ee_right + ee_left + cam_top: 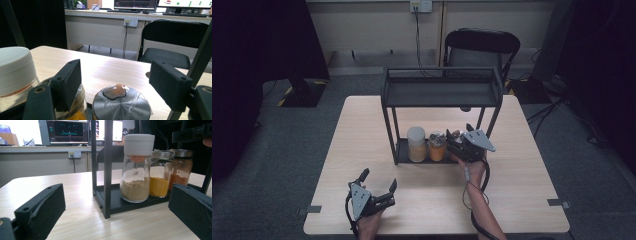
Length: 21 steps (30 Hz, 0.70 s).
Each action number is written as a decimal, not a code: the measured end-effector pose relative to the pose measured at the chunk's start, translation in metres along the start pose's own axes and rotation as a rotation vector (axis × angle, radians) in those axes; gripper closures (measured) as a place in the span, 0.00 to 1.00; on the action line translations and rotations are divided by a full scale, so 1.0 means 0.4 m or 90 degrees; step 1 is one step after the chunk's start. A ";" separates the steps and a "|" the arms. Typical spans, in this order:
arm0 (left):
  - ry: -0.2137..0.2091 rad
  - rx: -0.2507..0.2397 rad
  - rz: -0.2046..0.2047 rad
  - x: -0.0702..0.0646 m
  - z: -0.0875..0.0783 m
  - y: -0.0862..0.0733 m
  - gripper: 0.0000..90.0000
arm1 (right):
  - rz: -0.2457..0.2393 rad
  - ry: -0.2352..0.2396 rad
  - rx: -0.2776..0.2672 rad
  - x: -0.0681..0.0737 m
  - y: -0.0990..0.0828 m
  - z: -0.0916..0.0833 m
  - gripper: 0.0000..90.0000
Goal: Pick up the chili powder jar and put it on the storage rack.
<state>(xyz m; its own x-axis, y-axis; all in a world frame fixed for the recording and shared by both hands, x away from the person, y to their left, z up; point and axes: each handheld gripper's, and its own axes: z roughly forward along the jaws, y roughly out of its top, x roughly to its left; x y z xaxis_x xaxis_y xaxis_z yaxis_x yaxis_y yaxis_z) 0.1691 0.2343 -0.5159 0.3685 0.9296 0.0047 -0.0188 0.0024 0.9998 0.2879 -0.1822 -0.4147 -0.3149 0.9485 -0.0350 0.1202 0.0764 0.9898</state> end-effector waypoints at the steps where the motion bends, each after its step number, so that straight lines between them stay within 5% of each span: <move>1: 0.000 0.000 0.000 0.000 0.000 0.000 0.00 | 0.000 0.001 0.000 -0.001 0.001 0.000 0.27; 21: 0.000 0.000 0.000 0.000 0.000 0.000 0.00 | 0.009 0.039 -0.041 -0.004 -0.012 -0.011 0.08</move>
<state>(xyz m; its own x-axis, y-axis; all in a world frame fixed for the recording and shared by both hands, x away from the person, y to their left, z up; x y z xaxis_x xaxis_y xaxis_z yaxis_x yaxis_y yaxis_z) 0.1691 0.2344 -0.5160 0.3690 0.9294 0.0053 -0.0196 0.0020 0.9998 0.2836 -0.1855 -0.4187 -0.3703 0.9288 -0.0141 0.0652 0.0411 0.9970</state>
